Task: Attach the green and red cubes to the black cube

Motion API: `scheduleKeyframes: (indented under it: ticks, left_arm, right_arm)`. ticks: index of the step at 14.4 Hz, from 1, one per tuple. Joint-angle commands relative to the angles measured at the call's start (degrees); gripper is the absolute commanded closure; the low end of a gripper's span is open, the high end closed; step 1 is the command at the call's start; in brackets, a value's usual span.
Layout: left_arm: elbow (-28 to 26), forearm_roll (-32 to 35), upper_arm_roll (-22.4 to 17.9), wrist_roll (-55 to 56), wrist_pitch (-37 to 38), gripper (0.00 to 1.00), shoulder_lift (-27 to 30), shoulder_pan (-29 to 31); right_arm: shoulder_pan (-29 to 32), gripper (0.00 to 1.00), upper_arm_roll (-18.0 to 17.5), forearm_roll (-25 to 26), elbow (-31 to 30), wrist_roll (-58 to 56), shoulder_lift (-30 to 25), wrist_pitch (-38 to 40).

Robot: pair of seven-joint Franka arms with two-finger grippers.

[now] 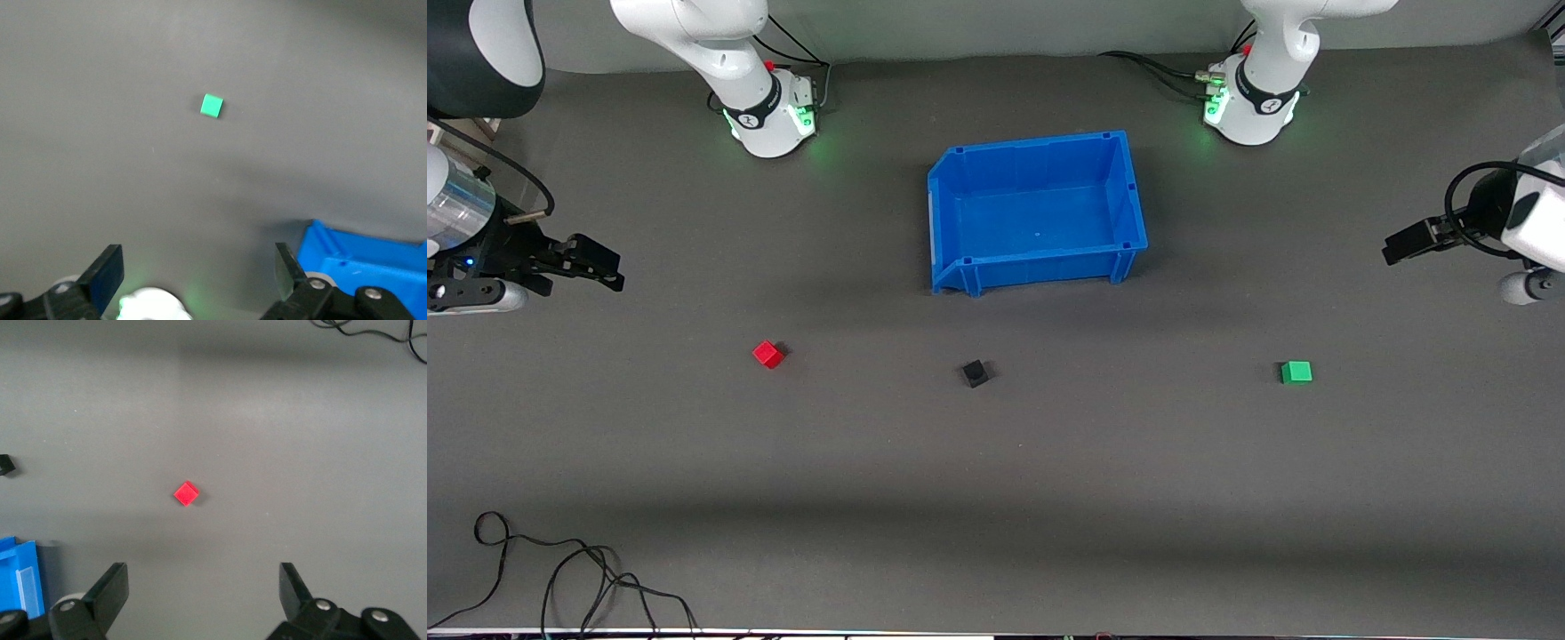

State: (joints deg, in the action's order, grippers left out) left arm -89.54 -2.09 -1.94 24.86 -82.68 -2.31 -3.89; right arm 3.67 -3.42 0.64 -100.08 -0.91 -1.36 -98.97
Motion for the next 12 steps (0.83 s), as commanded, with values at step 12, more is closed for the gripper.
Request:
scheduleKeyframes:
  ticks: [12]
  left_arm:
    - [-21.7, -17.2, -0.2, 49.3, -17.7, 0.0, 5.6, 10.4]
  right_arm:
    - [5.3, 0.0, 0.0, 0.1, -14.6, 44.0, 1.7, -11.8]
